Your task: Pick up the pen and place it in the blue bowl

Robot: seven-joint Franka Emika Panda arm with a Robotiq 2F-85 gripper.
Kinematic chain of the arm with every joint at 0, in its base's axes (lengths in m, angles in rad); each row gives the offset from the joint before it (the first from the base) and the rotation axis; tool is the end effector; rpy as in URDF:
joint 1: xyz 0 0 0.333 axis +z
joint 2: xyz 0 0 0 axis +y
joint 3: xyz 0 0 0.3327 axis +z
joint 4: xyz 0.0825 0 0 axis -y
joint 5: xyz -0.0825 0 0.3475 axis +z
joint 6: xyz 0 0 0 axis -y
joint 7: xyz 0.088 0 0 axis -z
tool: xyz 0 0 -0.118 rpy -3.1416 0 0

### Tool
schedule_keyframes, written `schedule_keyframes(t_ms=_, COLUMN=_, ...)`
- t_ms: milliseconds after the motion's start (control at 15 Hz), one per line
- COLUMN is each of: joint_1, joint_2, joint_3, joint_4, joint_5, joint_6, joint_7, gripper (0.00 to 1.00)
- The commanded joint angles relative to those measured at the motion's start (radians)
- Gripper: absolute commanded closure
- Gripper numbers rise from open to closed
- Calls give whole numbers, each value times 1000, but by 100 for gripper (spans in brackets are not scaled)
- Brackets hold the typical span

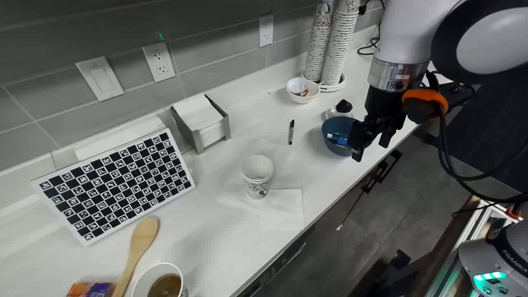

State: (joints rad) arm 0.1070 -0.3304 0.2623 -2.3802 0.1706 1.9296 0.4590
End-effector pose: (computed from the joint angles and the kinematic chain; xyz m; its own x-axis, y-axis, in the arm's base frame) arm 0.3588 0.1587 0.4552 0.9736 -0.1761 -0.1454 -0.1783 -0.9840 -0.0022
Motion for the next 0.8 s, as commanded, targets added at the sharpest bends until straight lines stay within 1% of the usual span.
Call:
schedule_keyframes(t_ms=0, joint_1=11, joint_2=1, joint_3=-10, joint_4=1, joint_5=-4, joint_6=-1, joint_7=3, gripper=0)
schedule_keyframes(t_ms=333, joint_1=11, joint_2=1, joint_3=-10, joint_4=1, joint_5=-4, joint_6=-1, joint_7=3, gripper=0)
schedule_keyframes(t_ms=467, joint_1=17, joint_2=41, joint_3=19, joint_4=27, joint_5=17, joint_6=65, joint_7=83, gripper=0)
schedule_keyframes(t_ms=533, joint_1=13, joint_2=60, joint_3=38, joint_4=42, joint_5=2, joint_6=118, joint_7=149, gripper=0)
schedule_keyframes(t_ms=667, joint_1=-6, joint_2=115, joint_3=41, joint_4=84, joint_5=-15, joint_6=205, joint_7=228, gripper=0)
schedule_keyframes(t_ms=733, joint_1=-21, joint_2=141, joint_3=46, joint_4=102, joint_5=-55, joint_6=251, joint_7=292, gripper=0)
